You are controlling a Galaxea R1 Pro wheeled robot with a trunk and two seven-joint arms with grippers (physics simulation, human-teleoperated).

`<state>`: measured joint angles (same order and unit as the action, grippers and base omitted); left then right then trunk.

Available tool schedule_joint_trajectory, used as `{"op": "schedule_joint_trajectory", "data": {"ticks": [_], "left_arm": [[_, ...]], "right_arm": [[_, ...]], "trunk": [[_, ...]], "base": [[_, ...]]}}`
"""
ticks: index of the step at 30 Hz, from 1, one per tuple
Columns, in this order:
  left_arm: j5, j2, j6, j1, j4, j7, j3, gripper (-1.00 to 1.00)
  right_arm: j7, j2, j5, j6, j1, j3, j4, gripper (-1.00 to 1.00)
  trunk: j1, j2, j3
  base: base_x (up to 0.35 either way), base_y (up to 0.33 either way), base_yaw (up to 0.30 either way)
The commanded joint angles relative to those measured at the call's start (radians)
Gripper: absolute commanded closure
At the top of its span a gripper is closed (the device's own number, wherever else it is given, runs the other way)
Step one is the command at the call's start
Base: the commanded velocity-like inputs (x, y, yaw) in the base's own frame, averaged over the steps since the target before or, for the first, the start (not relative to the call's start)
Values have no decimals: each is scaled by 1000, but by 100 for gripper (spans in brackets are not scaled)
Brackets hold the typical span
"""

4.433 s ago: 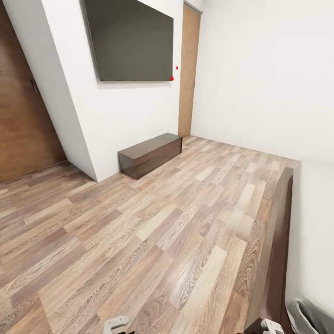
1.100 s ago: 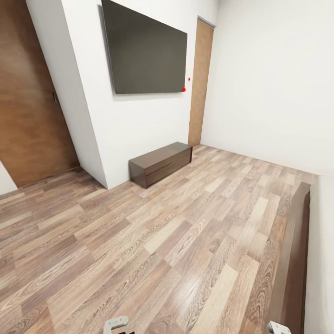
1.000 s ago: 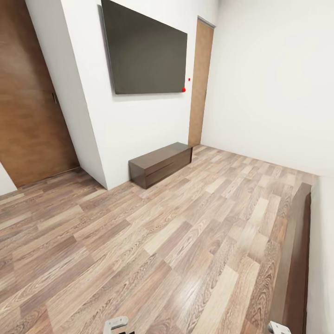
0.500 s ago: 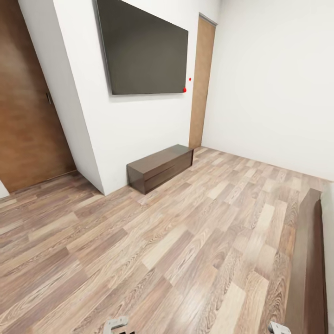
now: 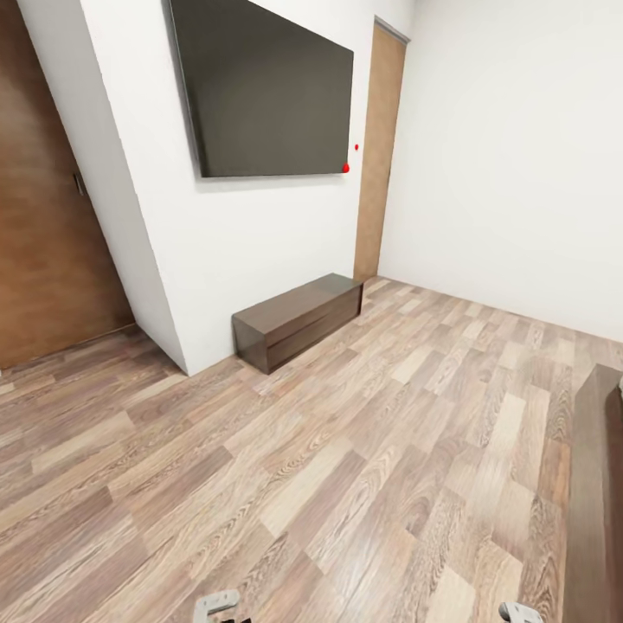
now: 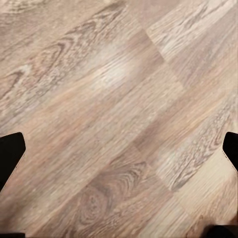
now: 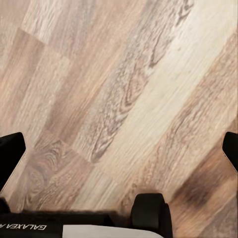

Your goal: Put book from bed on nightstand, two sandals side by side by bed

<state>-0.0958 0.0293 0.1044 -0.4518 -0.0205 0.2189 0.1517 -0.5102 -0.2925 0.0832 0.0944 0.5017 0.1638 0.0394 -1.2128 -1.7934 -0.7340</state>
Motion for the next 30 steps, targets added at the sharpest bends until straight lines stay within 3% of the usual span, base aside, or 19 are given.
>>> {"op": "schedule_joint_trajectory", "data": {"ticks": [1, 11, 30], "left_arm": [[-10, 0, 1, -1, 2, 5, 2, -100], [-10, 0, 1, -1, 2, 5, 3, -100], [-10, 0, 1, -1, 1, 5, 3, -100]], "right_arm": [[-4, 0, 9, 7, 1, 5, 2, -100], [-4, 0, 9, 7, 1, 5, 2, -100], [-2, 0, 9, 7, 1, 5, 2, -100]], "trunk": [[-1, 0, -1], [-1, 0, 1], [-1, 0, 1]], "base": [[334, 0, 0], [330, 0, -90], [325, 0, -4]]}}
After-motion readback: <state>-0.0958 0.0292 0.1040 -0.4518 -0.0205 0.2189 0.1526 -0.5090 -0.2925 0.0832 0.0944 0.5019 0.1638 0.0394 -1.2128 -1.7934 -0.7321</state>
